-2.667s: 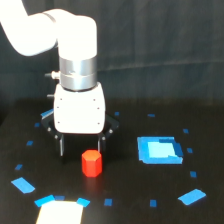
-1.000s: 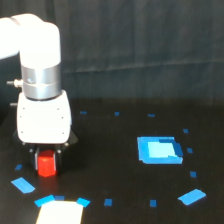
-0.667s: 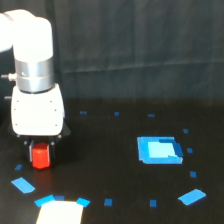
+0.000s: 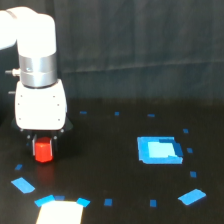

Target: Pick up the red object from the table

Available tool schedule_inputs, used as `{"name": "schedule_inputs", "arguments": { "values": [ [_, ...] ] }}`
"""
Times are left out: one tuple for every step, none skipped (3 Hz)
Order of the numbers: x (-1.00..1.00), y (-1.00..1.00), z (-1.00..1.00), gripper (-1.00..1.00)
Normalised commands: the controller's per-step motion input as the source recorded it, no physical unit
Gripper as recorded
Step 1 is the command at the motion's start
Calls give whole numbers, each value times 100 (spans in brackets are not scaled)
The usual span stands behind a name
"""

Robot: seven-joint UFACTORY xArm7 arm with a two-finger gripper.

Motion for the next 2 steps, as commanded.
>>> {"name": "schedule_inputs", "arguments": {
  "values": [
    [9, 79, 35, -100],
    [27, 37, 13, -100]
  ]
}}
